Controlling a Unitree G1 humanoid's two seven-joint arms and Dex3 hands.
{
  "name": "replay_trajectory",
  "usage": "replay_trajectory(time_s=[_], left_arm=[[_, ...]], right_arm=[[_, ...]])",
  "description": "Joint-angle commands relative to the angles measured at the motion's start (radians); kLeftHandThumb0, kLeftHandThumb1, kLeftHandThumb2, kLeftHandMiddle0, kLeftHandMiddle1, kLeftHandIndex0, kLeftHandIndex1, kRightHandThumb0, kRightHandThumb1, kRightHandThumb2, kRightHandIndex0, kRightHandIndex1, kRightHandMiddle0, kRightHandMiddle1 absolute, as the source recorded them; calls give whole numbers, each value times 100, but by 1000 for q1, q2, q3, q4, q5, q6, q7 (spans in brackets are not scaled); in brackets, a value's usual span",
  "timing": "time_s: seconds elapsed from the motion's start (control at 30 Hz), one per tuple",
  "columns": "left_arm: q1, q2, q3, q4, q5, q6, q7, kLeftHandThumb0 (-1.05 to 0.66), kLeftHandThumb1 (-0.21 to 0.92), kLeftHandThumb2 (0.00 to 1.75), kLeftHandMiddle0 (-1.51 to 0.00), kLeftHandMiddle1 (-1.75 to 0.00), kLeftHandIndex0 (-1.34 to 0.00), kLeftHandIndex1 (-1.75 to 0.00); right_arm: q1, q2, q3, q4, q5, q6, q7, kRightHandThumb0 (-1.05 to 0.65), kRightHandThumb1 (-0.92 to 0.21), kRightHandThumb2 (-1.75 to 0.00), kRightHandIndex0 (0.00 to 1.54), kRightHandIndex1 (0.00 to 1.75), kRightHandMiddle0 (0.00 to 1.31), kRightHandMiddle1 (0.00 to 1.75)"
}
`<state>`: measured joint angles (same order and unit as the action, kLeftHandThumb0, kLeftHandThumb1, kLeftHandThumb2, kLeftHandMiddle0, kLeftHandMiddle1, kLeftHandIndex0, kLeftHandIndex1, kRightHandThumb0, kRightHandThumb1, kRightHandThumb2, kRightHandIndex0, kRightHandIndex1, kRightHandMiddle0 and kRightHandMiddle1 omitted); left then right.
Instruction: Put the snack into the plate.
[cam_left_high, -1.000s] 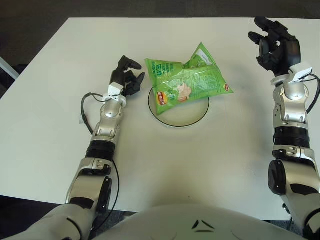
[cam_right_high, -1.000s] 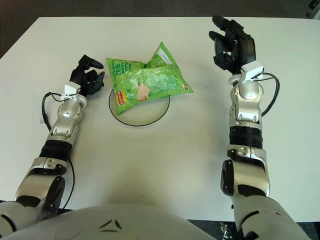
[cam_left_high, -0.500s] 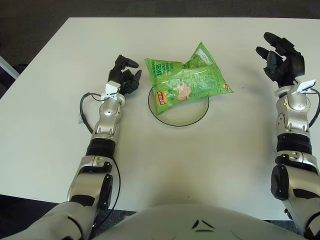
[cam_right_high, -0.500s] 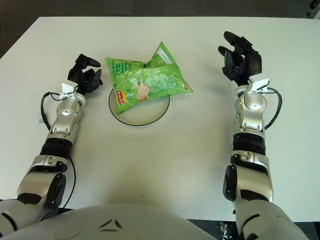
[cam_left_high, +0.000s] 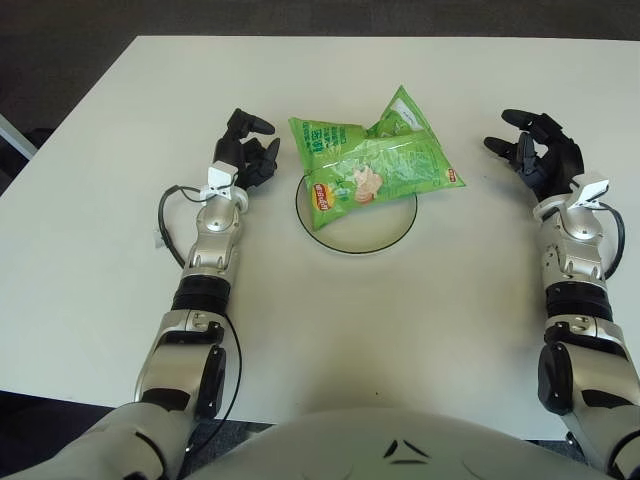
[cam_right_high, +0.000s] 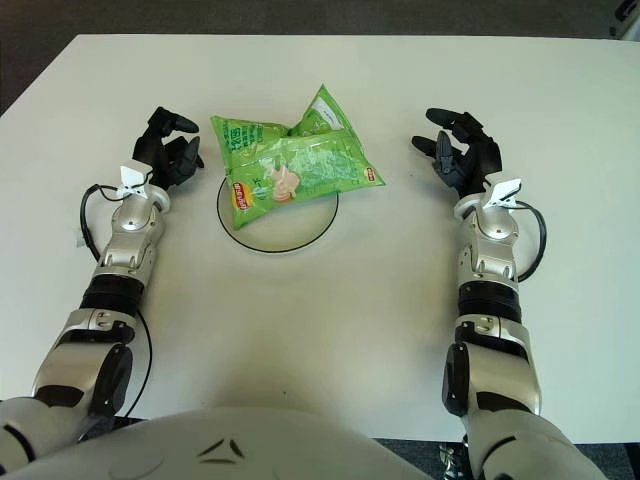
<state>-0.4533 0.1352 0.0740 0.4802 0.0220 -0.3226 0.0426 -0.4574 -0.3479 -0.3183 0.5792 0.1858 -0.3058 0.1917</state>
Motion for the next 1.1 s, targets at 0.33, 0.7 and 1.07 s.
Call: replay_trajectory(time_s=[0.33, 0.7, 1.07], left_arm=[[74, -15, 3, 59, -12, -15, -20, -37, 80, 61, -81, -171, -34, -167], [72, -15, 4, 59, -13, -18, -23, -37, 79, 64, -81, -171, -33, -169], [83, -21, -3, 35, -12, -11, -24, -37, 79, 65, -79, -172, -33, -170]], right_arm=[[100, 71, 65, 104, -6, -46, 89, -35, -92, -46, 80, 79, 27, 167], [103, 92, 102, 89, -55, -59, 4, -35, -92, -39, 84, 96, 33, 161], [115, 62, 123, 70, -101, -24, -74, -35, -92, -38, 85, 99, 35, 159]])
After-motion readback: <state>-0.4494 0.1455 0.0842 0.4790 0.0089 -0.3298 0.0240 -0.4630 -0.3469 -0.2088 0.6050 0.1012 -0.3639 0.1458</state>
